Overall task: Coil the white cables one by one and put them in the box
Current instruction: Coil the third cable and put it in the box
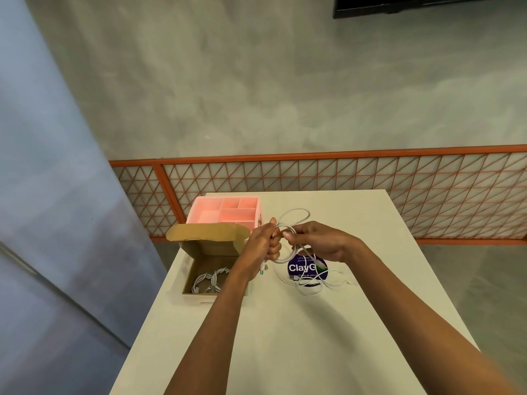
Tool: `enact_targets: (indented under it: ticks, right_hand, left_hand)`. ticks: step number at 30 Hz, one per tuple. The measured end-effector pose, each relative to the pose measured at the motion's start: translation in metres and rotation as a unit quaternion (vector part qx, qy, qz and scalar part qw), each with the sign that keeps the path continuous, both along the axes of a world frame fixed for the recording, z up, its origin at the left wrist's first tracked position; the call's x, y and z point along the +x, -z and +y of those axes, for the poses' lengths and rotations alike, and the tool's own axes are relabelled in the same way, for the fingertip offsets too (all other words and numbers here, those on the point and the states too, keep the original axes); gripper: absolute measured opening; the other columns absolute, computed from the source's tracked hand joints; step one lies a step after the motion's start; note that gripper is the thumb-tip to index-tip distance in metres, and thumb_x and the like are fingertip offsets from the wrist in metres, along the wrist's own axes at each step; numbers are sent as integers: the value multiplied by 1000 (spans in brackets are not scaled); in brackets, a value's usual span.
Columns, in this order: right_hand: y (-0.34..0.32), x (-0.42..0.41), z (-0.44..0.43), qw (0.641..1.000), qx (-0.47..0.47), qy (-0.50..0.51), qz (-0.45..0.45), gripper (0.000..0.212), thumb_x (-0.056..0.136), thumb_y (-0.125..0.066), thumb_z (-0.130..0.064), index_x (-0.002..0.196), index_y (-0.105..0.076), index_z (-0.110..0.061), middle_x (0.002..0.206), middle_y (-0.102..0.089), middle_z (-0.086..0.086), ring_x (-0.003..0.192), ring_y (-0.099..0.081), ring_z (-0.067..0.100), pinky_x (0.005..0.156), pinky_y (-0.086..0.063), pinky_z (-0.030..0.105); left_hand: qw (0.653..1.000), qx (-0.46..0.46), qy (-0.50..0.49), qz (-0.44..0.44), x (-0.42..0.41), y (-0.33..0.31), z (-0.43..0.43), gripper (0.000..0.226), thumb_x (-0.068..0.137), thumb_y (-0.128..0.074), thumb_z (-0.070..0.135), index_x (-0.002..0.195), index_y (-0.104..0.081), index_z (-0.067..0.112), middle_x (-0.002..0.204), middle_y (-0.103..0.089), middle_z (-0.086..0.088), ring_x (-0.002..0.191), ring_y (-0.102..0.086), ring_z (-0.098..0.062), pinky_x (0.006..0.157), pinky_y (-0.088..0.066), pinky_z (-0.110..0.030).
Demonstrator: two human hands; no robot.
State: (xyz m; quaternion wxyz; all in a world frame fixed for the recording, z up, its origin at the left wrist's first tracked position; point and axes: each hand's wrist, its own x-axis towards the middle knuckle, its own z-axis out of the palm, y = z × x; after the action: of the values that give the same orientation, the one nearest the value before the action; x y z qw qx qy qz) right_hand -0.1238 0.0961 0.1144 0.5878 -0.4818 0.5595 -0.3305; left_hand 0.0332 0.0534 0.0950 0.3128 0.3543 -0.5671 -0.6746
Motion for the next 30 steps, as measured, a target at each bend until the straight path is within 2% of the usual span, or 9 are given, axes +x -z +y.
enact_targets:
  ticks: [3, 5, 7, 10, 13, 15, 19, 23, 30]
  right_hand:
    - [-6, 4, -1, 992, -45, 19, 114, 13, 89, -64, -13, 98, -66, -3, 73, -58, 3, 65, -55, 12, 62, -48, 17]
    - [-11, 6, -3, 974, -59, 71, 205, 22, 79, -75, -13, 96, -66, -4, 75, -65, 6, 60, -62, 13, 59, -51, 18]
    - [-18, 6, -3, 959, -62, 109, 254, 28, 74, -80, -14, 93, -62, -5, 74, -66, 8, 57, -62, 13, 59, -52, 23]
    - [-32, 5, 0, 943, -82, 51, 317, 11, 83, -72, -16, 89, -68, -7, 67, -60, 0, 58, -54, 8, 55, -43, 18]
    - [-39, 4, 1, 935, -125, 7, 333, 17, 92, -60, -17, 98, -73, -8, 67, -55, -11, 65, -49, 5, 61, -39, 16]
    - [-41, 3, 0, 948, -154, 37, 277, 18, 95, -55, -15, 96, -71, -9, 75, -60, -9, 74, -55, 11, 69, -46, 20]
    - [-47, 3, 1, 982, -155, 94, 53, 17, 99, -45, -14, 92, -59, -9, 99, -70, 3, 94, -67, 15, 82, -53, 28]
    - [-55, 6, 1, 979, -143, 127, -76, 19, 102, -38, -17, 95, -53, -7, 91, -71, 9, 82, -71, 15, 77, -55, 29]
    - [-57, -3, 1, 967, -143, 161, -134, 26, 102, -36, -12, 84, -54, -9, 65, -49, 3, 54, -52, 11, 65, -51, 24]
  left_hand:
    - [1000, -20, -18, -15, -2, 1, 1, 43, 101, -38, 37, 63, -33, 19, 52, -19, 6, 43, -18, -7, 40, -19, -18]
    - [998, -42, -41, -33, -2, 6, 1, 40, 100, -40, 39, 66, -36, 19, 53, -20, 6, 44, -21, -7, 41, -21, -19]
    - [995, -54, -70, -49, -1, 10, -1, 37, 100, -40, 38, 68, -38, 19, 53, -23, 6, 43, -23, -6, 41, -22, -19]
    - [992, -60, -98, -49, 2, 13, -4, 37, 101, -38, 36, 68, -36, 19, 51, -24, 7, 42, -22, -6, 40, -22, -19]
    - [989, -81, -102, -69, 2, 11, -5, 37, 101, -38, 37, 69, -39, 18, 49, -24, 6, 41, -23, -7, 40, -23, -19]
    - [988, -91, -100, -80, 1, 12, -5, 34, 101, -38, 37, 72, -46, 19, 49, -25, 6, 41, -23, -6, 40, -23, -19]
    - [987, -96, -93, -88, 3, 18, -5, 27, 100, -39, 36, 81, -53, 23, 50, -26, 4, 41, -25, -6, 41, -25, -20]
    - [984, -104, -91, -109, 1, 24, -6, 28, 99, -39, 39, 84, -53, 20, 46, -28, 10, 38, -27, -4, 42, -26, -22]
    - [986, -113, -104, -69, 6, 19, -3, 30, 100, -38, 37, 77, -49, 21, 49, -25, 7, 41, -22, -6, 43, -21, -23]
